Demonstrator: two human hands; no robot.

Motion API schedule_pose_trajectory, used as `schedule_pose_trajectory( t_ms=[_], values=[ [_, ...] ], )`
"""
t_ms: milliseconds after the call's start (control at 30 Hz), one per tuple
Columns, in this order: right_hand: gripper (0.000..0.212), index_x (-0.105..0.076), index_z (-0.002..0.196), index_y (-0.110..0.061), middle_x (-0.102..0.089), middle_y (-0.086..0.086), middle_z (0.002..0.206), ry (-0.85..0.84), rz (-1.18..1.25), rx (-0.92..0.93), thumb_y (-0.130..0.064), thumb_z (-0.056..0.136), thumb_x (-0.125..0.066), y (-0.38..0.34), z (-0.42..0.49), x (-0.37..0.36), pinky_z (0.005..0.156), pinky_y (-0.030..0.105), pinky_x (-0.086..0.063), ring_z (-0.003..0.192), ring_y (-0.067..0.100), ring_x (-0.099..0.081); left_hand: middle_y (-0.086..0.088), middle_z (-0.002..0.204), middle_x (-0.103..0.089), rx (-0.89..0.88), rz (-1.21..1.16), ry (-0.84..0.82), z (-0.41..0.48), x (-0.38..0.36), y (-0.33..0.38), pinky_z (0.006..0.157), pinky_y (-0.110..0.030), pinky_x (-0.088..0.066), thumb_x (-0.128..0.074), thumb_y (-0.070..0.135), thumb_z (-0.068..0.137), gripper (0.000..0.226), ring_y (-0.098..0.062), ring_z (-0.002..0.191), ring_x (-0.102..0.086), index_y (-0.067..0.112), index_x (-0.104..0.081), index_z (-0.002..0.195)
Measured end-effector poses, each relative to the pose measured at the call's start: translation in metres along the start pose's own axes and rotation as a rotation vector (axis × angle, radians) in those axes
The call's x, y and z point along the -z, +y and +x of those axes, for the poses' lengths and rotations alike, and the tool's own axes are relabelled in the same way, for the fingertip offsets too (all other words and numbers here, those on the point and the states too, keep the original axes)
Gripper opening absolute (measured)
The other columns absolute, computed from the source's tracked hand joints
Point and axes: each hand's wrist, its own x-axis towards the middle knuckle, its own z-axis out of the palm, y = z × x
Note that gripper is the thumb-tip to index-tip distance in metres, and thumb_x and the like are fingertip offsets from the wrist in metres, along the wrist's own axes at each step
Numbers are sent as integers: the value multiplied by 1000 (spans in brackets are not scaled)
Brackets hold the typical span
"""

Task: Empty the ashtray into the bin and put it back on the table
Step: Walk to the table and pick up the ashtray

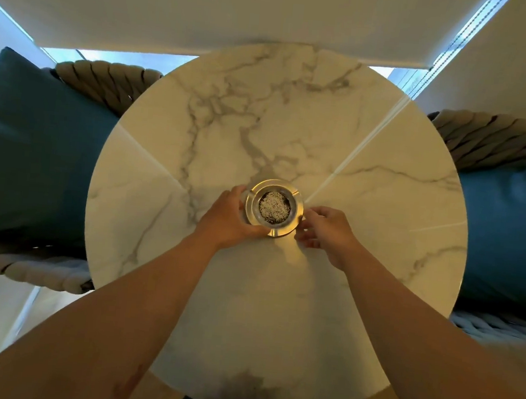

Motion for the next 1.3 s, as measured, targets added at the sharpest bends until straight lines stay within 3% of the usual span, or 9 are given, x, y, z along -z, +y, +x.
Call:
schedule_pose_trajectory(
  t_ms=[167,300,467,600,833,967,1167,1300],
  values=[
    [11,-64,92,-6,-65,14,75,-6,11,-4,-12,91,-55,-4,11,-4,49,28,-50,57,25,-64,3,135,-53,-29,17,-35,7,-2,7,103,-45,-47,-82,74,31,133,-17,126,-53,34,-29,145],
    [10,-64,90,-4,-64,15,73,-1,19,-6,-8,90,-55,-7,17,-8,50,31,-50,61,31,-62,3,131,-59,-89,29,-56,9,-3,12,100,-46,-49,-86,64,36,124,-19,124,-56,35,-34,145],
    [16,-66,94,3,-62,20,75,29,7,7,-2,88,-52,-5,21,-13,49,32,-48,66,34,-61,-1,129,-53,-61,178,-29,7,-8,12,100,-48,-47,-87,58,38,125,-25,124,-51,35,-27,145],
    [14,-66,90,-2,-64,17,75,48,-18,23,-2,91,-52,-4,21,-15,46,30,-47,65,34,-63,-4,128,-50,-50,220,-16,6,-10,12,100,-44,-45,-91,52,42,125,-27,123,-49,33,-23,146],
    [13,-65,94,-2,-64,20,83,62,21,61,-5,96,-53,-9,5,-15,61,40,-58,69,34,-63,-3,127,-50,-61,138,-7,-8,0,23,100,-46,-47,-89,51,43,119,-25,123,-51,34,-27,143],
    [12,-65,95,-4,-64,14,76,69,34,107,-7,97,-54,-23,-15,-11,52,31,-54,57,25,-60,0,128,-51,-105,50,16,-28,14,38,100,-44,-47,-76,67,31,122,-21,122,-49,33,-32,140],
    [14,-66,95,-3,-66,10,69,31,76,180,-11,97,-55,-39,-60,-8,50,29,-54,49,17,-61,7,126,-55,-256,-33,79,-61,39,41,94,-46,-50,-92,46,38,112,-15,116,-51,36,-38,134],
    [13,-67,92,-4,-68,5,61,-4,109,225,-10,96,-56,-41,-95,-12,52,29,-55,47,15,-62,18,125,-59,-294,-92,77,-90,54,37,95,-42,-52,-94,47,37,117,-10,114,-58,44,-32,136]
  ],
)
